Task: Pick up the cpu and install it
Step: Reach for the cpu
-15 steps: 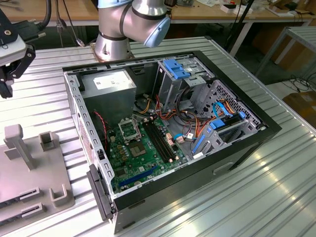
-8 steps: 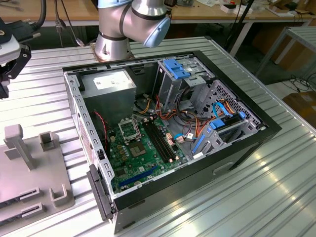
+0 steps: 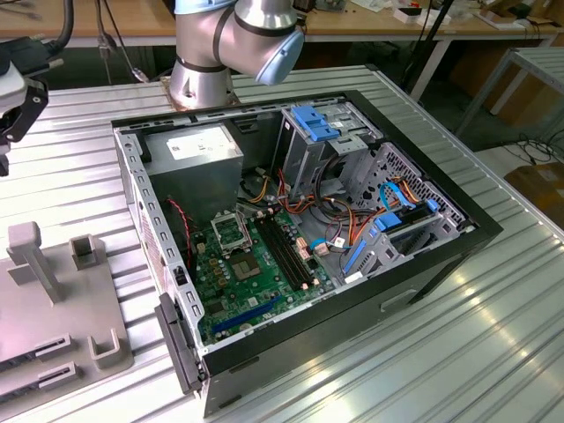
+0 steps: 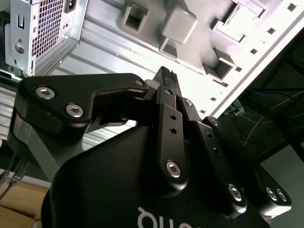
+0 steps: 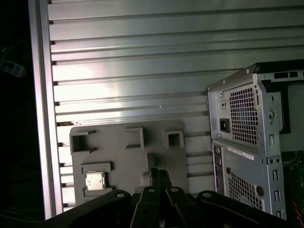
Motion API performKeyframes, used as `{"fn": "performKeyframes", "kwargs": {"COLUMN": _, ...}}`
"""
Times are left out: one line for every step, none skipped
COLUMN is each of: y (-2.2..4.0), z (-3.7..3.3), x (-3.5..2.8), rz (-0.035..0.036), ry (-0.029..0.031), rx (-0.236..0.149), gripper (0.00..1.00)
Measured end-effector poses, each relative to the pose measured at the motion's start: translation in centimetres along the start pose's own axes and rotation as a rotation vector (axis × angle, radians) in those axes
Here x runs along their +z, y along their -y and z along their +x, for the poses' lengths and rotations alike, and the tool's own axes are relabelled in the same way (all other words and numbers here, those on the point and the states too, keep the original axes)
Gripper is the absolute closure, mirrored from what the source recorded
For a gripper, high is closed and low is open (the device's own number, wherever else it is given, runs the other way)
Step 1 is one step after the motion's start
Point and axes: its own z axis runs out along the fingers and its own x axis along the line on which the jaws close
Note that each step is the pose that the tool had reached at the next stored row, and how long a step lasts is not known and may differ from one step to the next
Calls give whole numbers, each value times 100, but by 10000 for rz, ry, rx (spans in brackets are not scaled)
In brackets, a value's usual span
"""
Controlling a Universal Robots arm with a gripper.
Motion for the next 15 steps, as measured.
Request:
{"fn": "performKeyframes", "kwargs": {"y": 0, "z": 6, "x": 0, "rz": 0, "ry": 0, "rx": 0, "gripper": 89}}
{"fn": "performKeyframes", "kwargs": {"y": 2, "z": 22, "x": 0, "rz": 0, "ry": 0, "rx": 0, "gripper": 89}}
{"fn": "performKeyframes", "kwargs": {"y": 2, "z": 31, "x": 0, "rz": 0, "ry": 0, "rx": 1, "gripper": 89}}
{"fn": "performKeyframes", "kwargs": {"y": 3, "z": 39, "x": -1, "rz": 0, "ry": 0, "rx": 0, "gripper": 89}}
{"fn": "performKeyframes", "kwargs": {"y": 4, "z": 50, "x": -1, "rz": 0, "ry": 0, "rx": 1, "gripper": 89}}
{"fn": "performKeyframes", "kwargs": {"y": 4, "z": 57, "x": -1, "rz": 0, "ry": 0, "rx": 1, "gripper": 89}}
{"fn": "performKeyframes", "kwargs": {"y": 5, "z": 65, "x": -1, "rz": 1, "ry": 0, "rx": 1, "gripper": 89}}
{"fn": "performKeyframes", "kwargs": {"y": 5, "z": 72, "x": -1, "rz": 0, "ry": 0, "rx": 1, "gripper": 89}}
{"fn": "performKeyframes", "kwargs": {"y": 6, "z": 78, "x": -1, "rz": 0, "ry": 0, "rx": 0, "gripper": 89}}
{"fn": "performKeyframes", "kwargs": {"y": 6, "z": 86, "x": -1, "rz": 0, "ry": 0, "rx": 0, "gripper": 89}}
{"fn": "performKeyframes", "kwargs": {"y": 7, "z": 93, "x": -1, "rz": 0, "ry": 0, "rx": 1, "gripper": 89}}
{"fn": "performKeyframes", "kwargs": {"y": 7, "z": 100, "x": -1, "rz": 0, "ry": 0, "rx": 1, "gripper": 89}}
{"fn": "performKeyframes", "kwargs": {"y": 8, "z": 109, "x": -1, "rz": 0, "ry": 0, "rx": 1, "gripper": 89}}
{"fn": "performKeyframes", "kwargs": {"y": 9, "z": 115, "x": -1, "rz": 0, "ry": 0, "rx": 1, "gripper": 89}}
{"fn": "performKeyframes", "kwargs": {"y": 9, "z": 127, "x": -2, "rz": 1, "ry": 0, "rx": 0, "gripper": 89}}
